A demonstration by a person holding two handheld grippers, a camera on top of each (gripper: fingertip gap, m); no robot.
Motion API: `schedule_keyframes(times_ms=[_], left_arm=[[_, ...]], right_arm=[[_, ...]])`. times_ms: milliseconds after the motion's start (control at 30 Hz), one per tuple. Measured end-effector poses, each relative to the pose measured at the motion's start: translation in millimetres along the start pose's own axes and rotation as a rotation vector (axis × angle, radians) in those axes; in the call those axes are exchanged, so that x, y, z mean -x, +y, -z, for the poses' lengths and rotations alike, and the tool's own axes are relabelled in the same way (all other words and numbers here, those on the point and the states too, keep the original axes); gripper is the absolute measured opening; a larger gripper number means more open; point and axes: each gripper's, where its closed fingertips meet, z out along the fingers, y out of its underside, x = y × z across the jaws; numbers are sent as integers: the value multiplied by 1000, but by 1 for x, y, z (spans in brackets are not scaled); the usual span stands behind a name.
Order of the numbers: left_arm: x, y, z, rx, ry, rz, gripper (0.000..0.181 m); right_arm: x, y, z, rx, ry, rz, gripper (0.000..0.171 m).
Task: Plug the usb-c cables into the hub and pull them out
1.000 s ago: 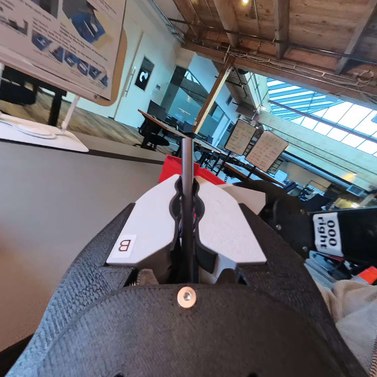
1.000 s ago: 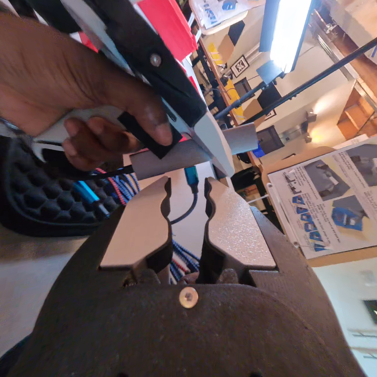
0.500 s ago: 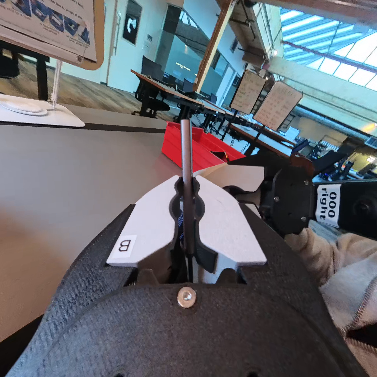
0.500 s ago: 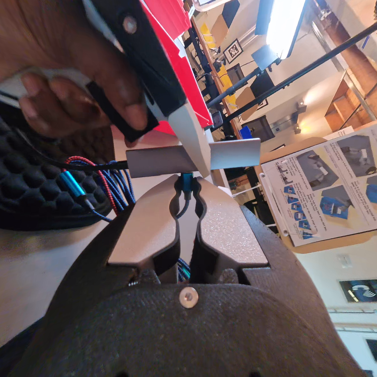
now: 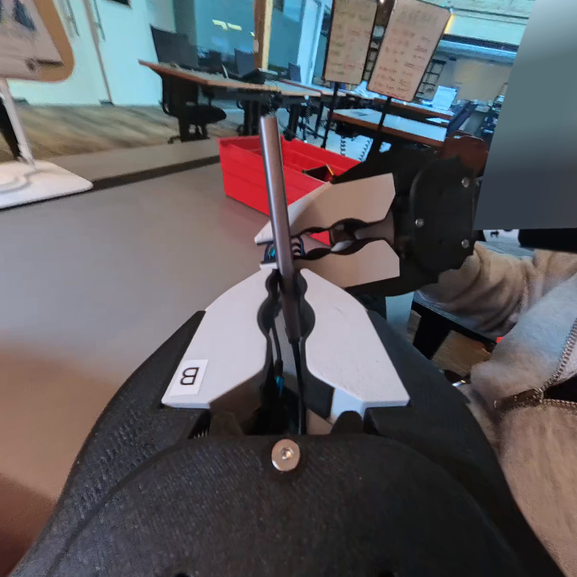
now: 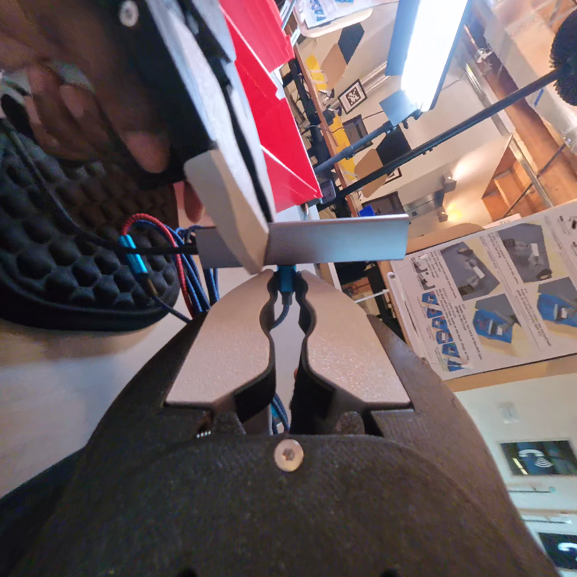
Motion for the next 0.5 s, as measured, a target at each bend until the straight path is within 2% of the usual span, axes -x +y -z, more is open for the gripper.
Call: schedule_keyframes(times_ms=[233, 333, 433, 500], left_arm=[[1, 6, 5, 79, -94, -62, 9], [7, -13, 9, -63, -148, -23, 8], [17, -18, 10, -235, -221, 33, 8], [28, -37, 33, -451, -332, 24, 8]], right_arm=[[11, 3, 1, -59, -41, 128, 12], [3, -1, -3, -34, 33, -28, 12], [5, 0, -13, -16, 73, -376, 11], [27, 20, -16, 76, 3, -327, 11]])
